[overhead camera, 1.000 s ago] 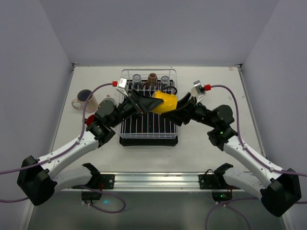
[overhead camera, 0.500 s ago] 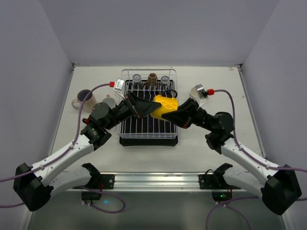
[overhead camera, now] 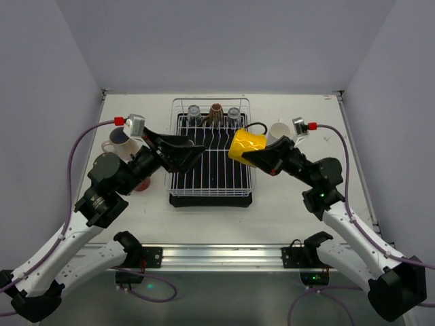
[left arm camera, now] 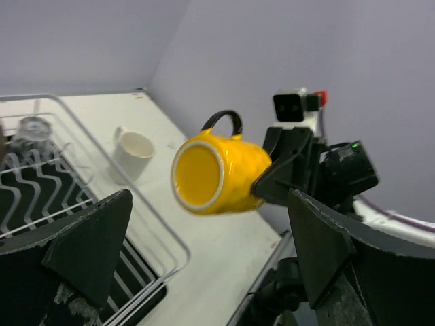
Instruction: Unload the cups from the dish rack
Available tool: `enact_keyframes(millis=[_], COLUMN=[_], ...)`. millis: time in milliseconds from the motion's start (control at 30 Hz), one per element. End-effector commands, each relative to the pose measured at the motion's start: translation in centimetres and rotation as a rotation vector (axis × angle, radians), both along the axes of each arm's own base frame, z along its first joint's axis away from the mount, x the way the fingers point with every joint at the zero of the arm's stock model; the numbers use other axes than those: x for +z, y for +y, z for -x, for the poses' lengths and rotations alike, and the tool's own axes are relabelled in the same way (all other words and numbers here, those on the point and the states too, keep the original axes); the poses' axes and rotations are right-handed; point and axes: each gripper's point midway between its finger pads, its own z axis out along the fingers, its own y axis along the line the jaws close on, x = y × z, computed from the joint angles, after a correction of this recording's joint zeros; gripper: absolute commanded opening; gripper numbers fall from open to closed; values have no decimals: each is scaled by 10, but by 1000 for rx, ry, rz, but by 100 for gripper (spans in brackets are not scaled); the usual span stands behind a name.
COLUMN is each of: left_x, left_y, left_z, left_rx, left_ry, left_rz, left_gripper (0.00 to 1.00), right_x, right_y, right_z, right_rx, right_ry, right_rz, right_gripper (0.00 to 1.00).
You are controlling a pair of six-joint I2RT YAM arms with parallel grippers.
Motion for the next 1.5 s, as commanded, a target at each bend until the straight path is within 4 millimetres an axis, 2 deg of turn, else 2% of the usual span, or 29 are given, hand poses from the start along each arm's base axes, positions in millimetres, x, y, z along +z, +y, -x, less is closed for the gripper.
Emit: enact_keyframes(millis=[0, 33, 67, 100, 133, 167, 200, 233, 267, 333, 367, 400, 467, 500, 567, 600, 767, 800, 833, 867, 900, 933, 1133, 1167, 1400, 1467], left_x=[-34, -41, -53, -65, -72, -86, -92, -100, -111, -122, -132, -138, -145, -146, -150, -149, -145, -144, -144, -145, -146, -146, -145, -145, -150, -152], left_y=[37, 46, 54, 63, 70, 75, 78, 81, 83, 84, 86, 88, 88, 88, 88, 85, 79, 78, 78, 76, 76, 75, 76, 76, 76, 76], left_z=[-7, -8, -10, -5, -5, -1, 1, 1, 3, 5, 5, 4, 2, 3, 2, 4, 12, 13, 13, 15, 15, 15, 15, 15, 11, 10], left_rx=[164, 199, 236, 246, 266, 265, 270, 275, 270, 260, 262, 269, 280, 275, 282, 262, 214, 209, 207, 196, 194, 189, 191, 192, 199, 201], left_ry=[1, -7, 11, 28, 19, 38, 42, 44, 53, 47, 53, 57, 42, 30, 25, 19, -13, -18, -20, -19, -18, -19, -22, -21, -5, 3], left_rz=[-247, -297, -337, -381, -423, -464, -485, -512, -533, -566, -585, -596, -590, -591, -585, -579, -544, -541, -539, -538, -539, -538, -537, -538, -554, -562], left_gripper=[100, 100, 100, 100, 100, 100, 100, 100, 100, 100, 100, 100, 100, 100, 100, 100, 100, 100, 100, 100, 100, 100, 100, 100, 100, 100], right_x=[31, 5, -4, 8, -19, -26, -21, -43, -51, -60, -74, -73, -87, -98, -116, -132, -178, -174, -198, -205, -203, -220, -237, -249, -271, -271], right_y=[-38, -49, -61, -76, -94, -111, -123, -135, -160, -184, -204, -211, -223, -245, -263, -269, -280, -281, -281, -281, -282, -280, -278, -278, -266, -262], right_z=[-30, -46, -59, -68, -83, -94, -101, -110, -122, -134, -147, -153, -165, -179, -189, -202, -230, -240, -243, -247, -256, -257, -275, -275, -286, -291], right_rx=[-225, -314, -406, -492, -591, -662, -714, -748, -849, -934, -985, -1004, -1021, -1065, -1079, -1074, -1023, -1022, -982, -970, -969, -935, -892, -876, -844, -837], right_ry=[-35, 91, 71, 61, 139, 174, 181, 245, 295, 346, 410, 425, 476, 539, 611, 661, 789, 785, 853, 871, 866, 909, 954, 982, 1000, 994], right_rz=[65, 158, 253, 289, 407, 449, 477, 561, 599, 669, 703, 710, 758, 784, 832, 867, 964, 963, 1000, 1012, 1010, 1035, 1047, 1066, 1123, 1121], right_gripper=[0, 0, 0, 0, 0, 0, 0, 0, 0, 0, 0, 0, 0, 0, 0, 0, 0, 0, 0, 0, 0, 0, 0, 0, 0, 1])
